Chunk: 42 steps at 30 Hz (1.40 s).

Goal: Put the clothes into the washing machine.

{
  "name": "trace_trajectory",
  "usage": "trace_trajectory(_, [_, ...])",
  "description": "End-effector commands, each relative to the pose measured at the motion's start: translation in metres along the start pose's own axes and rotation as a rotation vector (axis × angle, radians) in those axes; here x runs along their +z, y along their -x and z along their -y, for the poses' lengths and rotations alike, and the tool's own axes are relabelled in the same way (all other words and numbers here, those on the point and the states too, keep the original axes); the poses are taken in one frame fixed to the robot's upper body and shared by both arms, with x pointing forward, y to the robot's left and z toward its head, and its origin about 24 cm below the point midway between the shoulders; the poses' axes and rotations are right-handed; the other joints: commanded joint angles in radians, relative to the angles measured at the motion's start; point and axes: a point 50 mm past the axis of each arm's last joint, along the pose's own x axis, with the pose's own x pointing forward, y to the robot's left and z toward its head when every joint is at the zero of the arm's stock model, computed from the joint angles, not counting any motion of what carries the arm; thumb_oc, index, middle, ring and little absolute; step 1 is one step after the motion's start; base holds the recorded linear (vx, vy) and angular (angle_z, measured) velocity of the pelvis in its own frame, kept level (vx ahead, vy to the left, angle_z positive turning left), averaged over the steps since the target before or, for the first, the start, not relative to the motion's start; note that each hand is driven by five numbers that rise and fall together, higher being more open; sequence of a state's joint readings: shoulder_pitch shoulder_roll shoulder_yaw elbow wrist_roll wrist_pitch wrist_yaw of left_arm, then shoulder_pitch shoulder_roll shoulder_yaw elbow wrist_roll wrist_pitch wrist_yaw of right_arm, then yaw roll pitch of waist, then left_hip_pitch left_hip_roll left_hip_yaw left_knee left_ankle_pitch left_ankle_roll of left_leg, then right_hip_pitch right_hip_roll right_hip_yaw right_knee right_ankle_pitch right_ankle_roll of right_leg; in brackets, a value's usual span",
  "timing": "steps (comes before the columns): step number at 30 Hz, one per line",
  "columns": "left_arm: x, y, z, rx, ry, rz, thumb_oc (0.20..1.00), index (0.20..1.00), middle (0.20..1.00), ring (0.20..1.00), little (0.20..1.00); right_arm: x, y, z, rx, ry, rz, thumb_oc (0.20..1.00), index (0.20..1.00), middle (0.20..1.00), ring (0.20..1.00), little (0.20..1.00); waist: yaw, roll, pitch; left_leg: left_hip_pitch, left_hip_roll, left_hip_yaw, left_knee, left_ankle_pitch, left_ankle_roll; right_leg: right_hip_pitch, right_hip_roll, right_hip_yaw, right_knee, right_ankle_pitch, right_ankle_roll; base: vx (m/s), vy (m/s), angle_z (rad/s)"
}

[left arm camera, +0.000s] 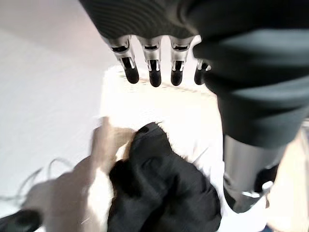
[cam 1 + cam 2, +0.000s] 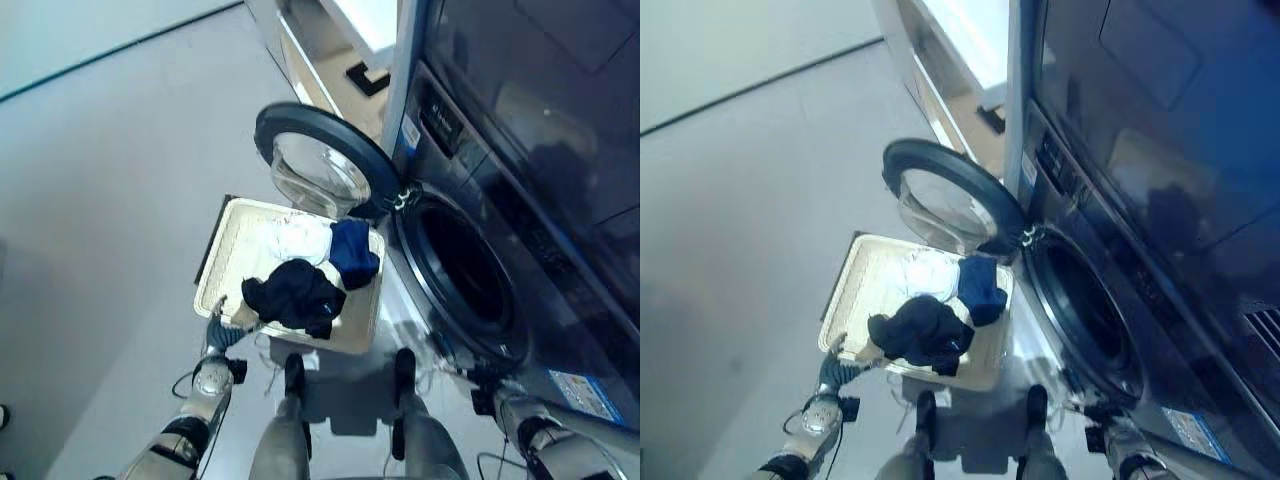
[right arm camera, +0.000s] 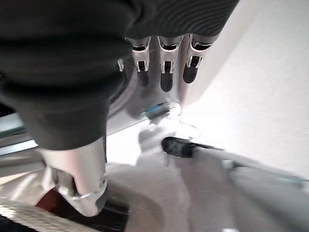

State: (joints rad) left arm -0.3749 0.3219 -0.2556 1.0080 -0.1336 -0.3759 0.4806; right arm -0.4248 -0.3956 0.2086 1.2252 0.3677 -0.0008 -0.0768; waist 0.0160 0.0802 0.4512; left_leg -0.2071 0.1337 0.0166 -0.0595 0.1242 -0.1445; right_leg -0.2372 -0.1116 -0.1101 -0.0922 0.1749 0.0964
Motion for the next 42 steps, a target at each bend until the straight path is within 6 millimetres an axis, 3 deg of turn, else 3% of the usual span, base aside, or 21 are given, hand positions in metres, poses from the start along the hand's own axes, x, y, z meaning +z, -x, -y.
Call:
trace_trajectory(1, [0.038,-0.020,-0.024,0.203,-0.044,0.188,1.000,1.000,1.000,1.000,1.000,0.017,-0.001,0.006,-0.007,-0.004,0.066,1.000,1.000,1.000,1.000,1.000,0.027,-0.078,0.024,-0.023,-0.065,-0.002,0.023,-0.059,0.063,-0.095,-0.011,0.022,0.129,-0.065,0.031,-0.17,-0.065,-0.02])
trace_trajectory(2, [0.061,-0.027,-0.029,0.268,-0.066,0.287,1.000,1.000,1.000,1.000,1.000,0.033,-0.001,0.005,0.003,-0.022,0.123,1.000,1.000,1.000,1.000,1.000,0.031,-0.092,0.057,-0.075,-0.069,-0.013,0.057,-0.059,0.061,-0.142,-0.012,0.013,0.158,-0.062,0.034,-0.14,-0.069,-0.01])
trace_trajectory(8, [0.105,-0.036,-0.040,0.384,-0.157,0.505,1.000,1.000,1.000,1.000,1.000,0.057,0.000,-0.004,0.043,-0.036,0.228,1.000,1.000,1.000,1.000,1.000,0.033,-0.118,0.069,-0.208,-0.078,-0.030,0.113,-0.051,0.058,-0.270,-0.008,-0.004,0.226,-0.065,0.041,-0.07,-0.052,0.00])
trace_trajectory(11, [0.145,-0.041,-0.043,0.426,-0.277,0.699,1.000,1.000,1.000,1.000,1.000,0.082,0.004,-0.009,0.077,-0.024,0.322,1.000,1.000,1.000,1.000,1.000,0.021,-0.125,0.069,-0.330,-0.085,-0.038,0.164,-0.045,0.053,-0.382,-0.004,-0.016,0.272,-0.062,0.044,-0.06,-0.047,0.03])
trace_trajectory(20, [0.198,-0.044,-0.046,0.485,-0.366,0.916,1.000,1.000,1.000,1.000,1.000,0.120,0.012,-0.012,0.108,0.003,0.438,1.000,1.000,1.000,1.000,1.000,-0.005,-0.116,0.069,-0.519,-0.102,-0.046,0.270,-0.050,0.050,-0.556,0.002,-0.018,0.361,-0.067,0.043,-0.01,0.002,0.04])
trace_trajectory(22, [0.220,-0.045,-0.050,0.516,-0.383,0.982,1.000,1.000,1.000,1.000,1.000,0.134,0.016,-0.013,0.118,0.010,0.480,1.000,1.000,1.000,1.000,1.000,-0.017,-0.121,0.069,-0.592,-0.106,-0.050,0.325,-0.062,0.046,-0.620,0.007,-0.017,0.394,-0.070,0.041,0.00,0.031,0.08])
trace_trajectory(31, [0.268,-0.050,-0.062,0.561,-0.456,1.039,1.000,1.000,1.000,1.000,1.000,0.168,0.028,-0.016,0.151,0.040,0.575,1.000,1.000,1.000,1.000,1.000,-0.052,-0.127,0.069,-0.718,-0.103,-0.051,0.393,-0.069,0.041,-0.741,0.016,0.005,0.437,-0.064,0.039,0.00,0.011,-0.01])
trace_trajectory(42, [0.298,-0.054,-0.091,0.655,-0.233,0.949,1.000,1.000,1.000,1.000,1.000,0.182,0.034,-0.024,0.171,0.075,0.620,1.000,1.000,1.000,1.000,1.000,-0.079,-0.135,0.069,-0.763,-0.098,-0.049,0.401,-0.061,0.027,-0.788,0.029,0.020,0.447,-0.064,0.038,0.01,0.032,-0.03])
